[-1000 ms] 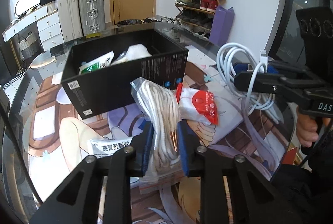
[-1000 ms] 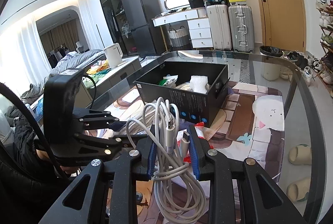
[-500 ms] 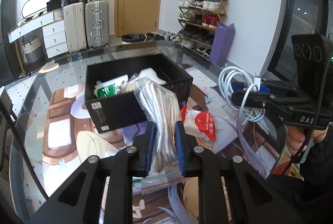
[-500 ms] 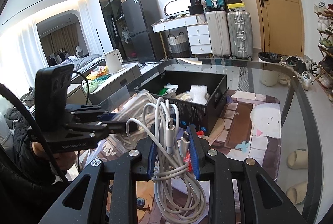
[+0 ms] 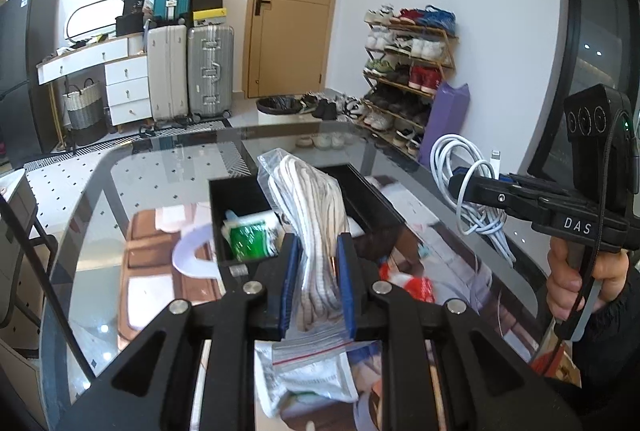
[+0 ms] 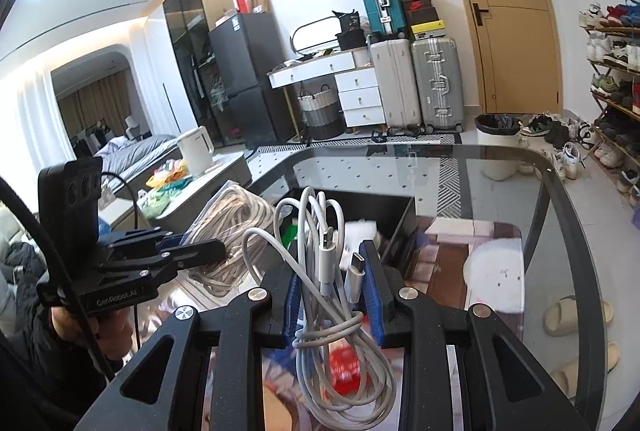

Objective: Organize soft objects
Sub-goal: 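Lift the rope bag with the left tool while the right tool carries the cable toward the box, then lower the rope bag and cable into the black box and open both tools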

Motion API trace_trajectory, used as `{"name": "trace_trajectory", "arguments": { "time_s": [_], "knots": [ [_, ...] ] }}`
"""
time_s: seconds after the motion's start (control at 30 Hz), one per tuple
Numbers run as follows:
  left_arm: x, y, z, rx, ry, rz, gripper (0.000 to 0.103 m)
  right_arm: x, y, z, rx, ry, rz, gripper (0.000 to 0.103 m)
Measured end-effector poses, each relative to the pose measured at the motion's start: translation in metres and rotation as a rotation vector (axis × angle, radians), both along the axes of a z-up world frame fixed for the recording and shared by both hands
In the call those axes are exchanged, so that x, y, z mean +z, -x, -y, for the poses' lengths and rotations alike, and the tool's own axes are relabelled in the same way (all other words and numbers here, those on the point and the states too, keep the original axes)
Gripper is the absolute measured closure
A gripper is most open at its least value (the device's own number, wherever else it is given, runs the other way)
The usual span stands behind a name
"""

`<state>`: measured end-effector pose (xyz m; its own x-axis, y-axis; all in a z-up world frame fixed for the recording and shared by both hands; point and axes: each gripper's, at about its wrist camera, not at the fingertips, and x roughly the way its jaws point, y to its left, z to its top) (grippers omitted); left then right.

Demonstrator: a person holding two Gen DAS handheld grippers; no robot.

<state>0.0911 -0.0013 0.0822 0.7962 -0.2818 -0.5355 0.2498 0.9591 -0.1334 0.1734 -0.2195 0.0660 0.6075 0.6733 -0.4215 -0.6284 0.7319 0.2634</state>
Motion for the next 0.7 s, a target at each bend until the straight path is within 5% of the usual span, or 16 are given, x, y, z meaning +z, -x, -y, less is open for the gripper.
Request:
{"name": "trace_trajectory", "arguments": {
  "time_s": [0.7],
  "knots": [
    [-0.001, -0.057, -0.019, 0.091, 0.036, 0.013, 0.086, 0.021, -0.070, -0.063, 0.022, -0.056, -0.030, 0.076]
  ]
}}
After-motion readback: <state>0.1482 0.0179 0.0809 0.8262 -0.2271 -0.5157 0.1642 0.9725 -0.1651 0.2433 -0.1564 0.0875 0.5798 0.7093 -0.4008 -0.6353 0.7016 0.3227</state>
